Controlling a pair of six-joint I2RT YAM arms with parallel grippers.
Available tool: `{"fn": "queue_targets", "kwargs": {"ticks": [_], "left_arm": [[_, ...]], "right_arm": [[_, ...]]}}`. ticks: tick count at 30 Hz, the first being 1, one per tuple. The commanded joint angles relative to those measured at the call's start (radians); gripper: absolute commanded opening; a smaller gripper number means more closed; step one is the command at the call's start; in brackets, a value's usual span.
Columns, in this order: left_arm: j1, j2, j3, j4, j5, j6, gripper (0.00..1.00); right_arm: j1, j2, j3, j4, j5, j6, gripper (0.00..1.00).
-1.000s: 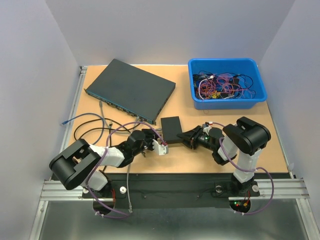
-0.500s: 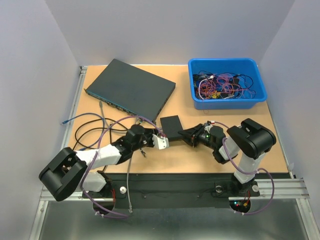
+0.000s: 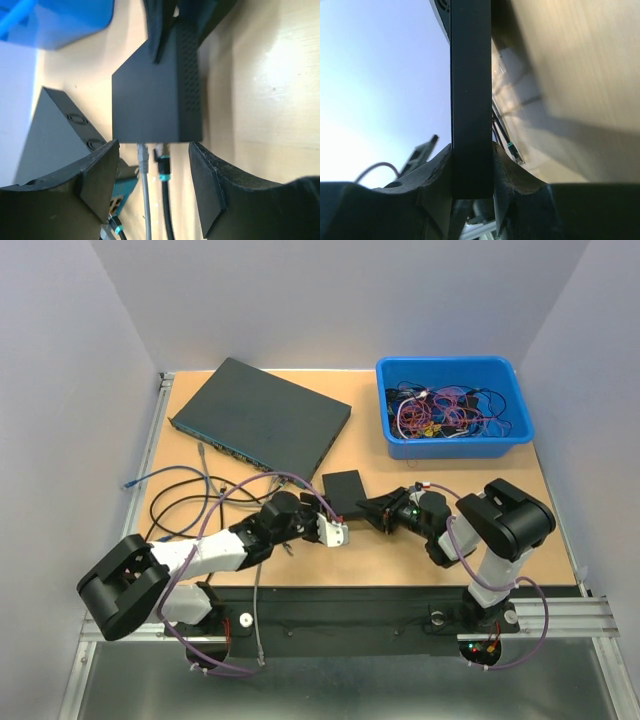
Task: Pull the plug from the switch port
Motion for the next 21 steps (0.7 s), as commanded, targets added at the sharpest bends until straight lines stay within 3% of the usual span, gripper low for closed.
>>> {"fn": "queue_targets", "kwargs": {"ticks": [1,8,21], "left_arm": [[-0.045,0.026,-0.064,0.173,-0.184,0.076,0.69],[-0.045,0.032,-0.099,0.206,-0.262,0.111,0.69],[-0.047,0.128,-0.061,0.267,-0.19,0.091,0.65]], "right_arm": [[0.0,-0.072,-0.007,0.111,0.049,0.071,0.01],[0.0,-0.074,0.009,0.087,0.049,0.081,0.0],[-0.001,-0.069,0.012,0.089,0.054,0.065,0.01]]}}
